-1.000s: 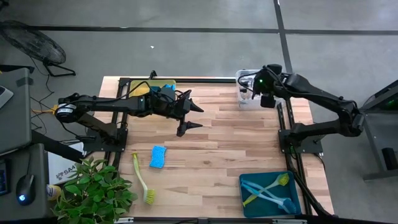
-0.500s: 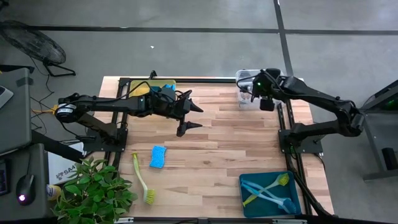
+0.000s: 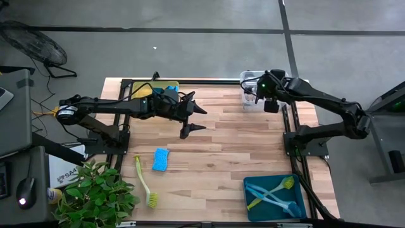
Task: Pick & Place Kitchen Sink Supplies
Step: Put the transparent soap dispenser into the transparent bin
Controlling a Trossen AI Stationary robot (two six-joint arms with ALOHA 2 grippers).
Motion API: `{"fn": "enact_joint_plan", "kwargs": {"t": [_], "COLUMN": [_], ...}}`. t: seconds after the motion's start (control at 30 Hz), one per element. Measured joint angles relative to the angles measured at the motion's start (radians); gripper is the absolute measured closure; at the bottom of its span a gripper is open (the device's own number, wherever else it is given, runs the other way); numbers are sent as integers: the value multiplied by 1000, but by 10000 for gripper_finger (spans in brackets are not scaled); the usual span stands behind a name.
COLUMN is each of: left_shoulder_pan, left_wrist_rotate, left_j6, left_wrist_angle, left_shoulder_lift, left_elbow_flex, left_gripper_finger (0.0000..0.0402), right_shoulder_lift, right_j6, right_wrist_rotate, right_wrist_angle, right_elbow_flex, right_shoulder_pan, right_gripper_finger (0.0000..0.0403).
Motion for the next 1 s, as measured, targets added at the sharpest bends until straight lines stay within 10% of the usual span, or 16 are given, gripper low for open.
{"fn": "enact_joint_plan", "kwargs": {"t": [1.0], "left_shoulder_pan": [0], "left_wrist_rotate": [1], "left_j6": [-6], "left_wrist_angle": [0], "left_shoulder_lift": [0], "left_elbow_flex": [0], "left_gripper_finger": [92], "right_shoulder_lift": [0], "right_j6": [-7], "right_wrist_rotate": [40], "right_wrist_angle": [-10], "right_elbow_flex": [0], "right_shoulder_pan": [0], "right_gripper_finger": [22]}}
